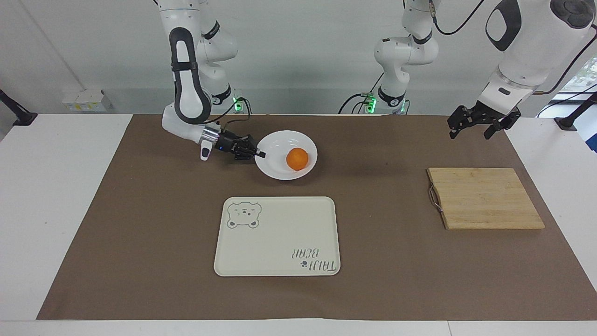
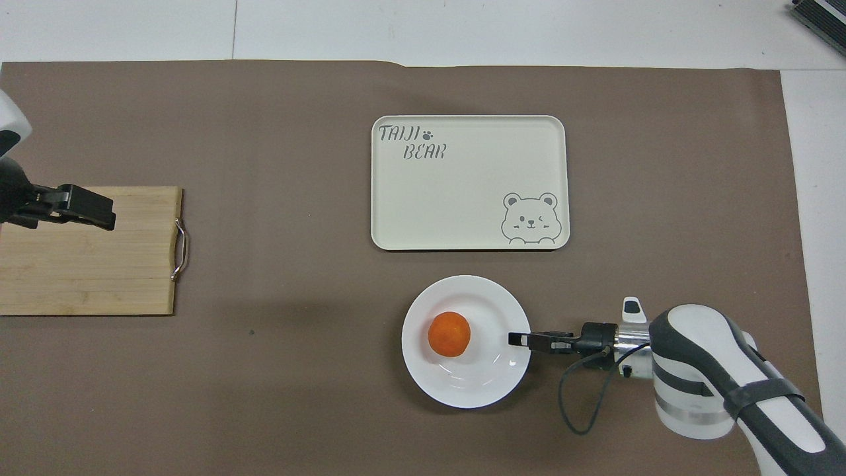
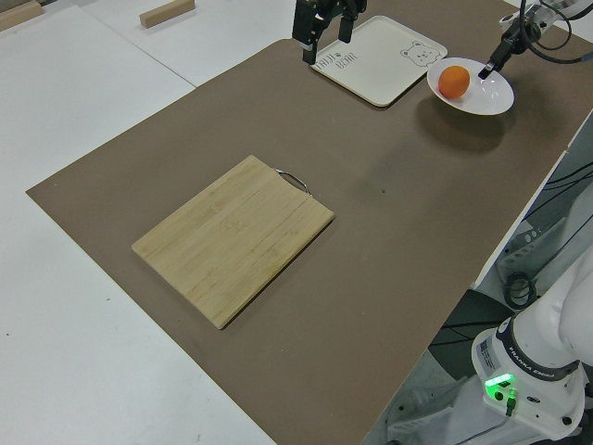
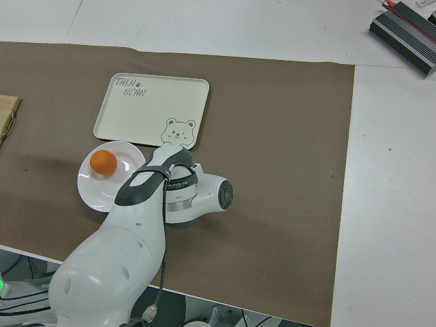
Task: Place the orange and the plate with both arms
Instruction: 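Slide the plate with the right gripper onto the bear tray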
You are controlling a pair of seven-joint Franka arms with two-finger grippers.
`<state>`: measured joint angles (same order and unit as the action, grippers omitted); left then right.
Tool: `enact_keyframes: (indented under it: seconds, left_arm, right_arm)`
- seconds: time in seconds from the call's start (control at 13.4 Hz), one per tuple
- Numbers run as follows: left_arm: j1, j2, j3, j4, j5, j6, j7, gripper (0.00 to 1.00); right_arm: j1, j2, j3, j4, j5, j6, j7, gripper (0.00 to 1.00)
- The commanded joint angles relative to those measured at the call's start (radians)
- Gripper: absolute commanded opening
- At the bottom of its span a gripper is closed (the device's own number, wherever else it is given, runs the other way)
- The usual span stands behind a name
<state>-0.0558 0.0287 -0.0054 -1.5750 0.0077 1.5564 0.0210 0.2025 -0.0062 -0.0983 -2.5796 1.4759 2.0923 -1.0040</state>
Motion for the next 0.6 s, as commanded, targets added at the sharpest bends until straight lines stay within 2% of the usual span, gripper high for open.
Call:
enact_keyframes:
  seconds: [0.0,0.37,0.52]
  left_arm:
    - [0.007,0.0,-0.005,0.007,0.009,-0.004,0.003,1.0]
    - [0.007,0.0,-0.005,0.007,0.009,-0.004,0.003,1.0]
    - [0.007,0.0,-0.005,0.007,0.009,-0.004,0.003,1.0]
  right_arm:
    - [-0.017,0.049,0.003,0.074,0.037,-0.037,0.005,0.0]
    - [-0.035,0.144,-0.001,0.24,0.018,-0.035,0.117,0.0]
    - [-0.031,0.204,-0.001,0.346,-0.011,-0.018,0.203,0.0]
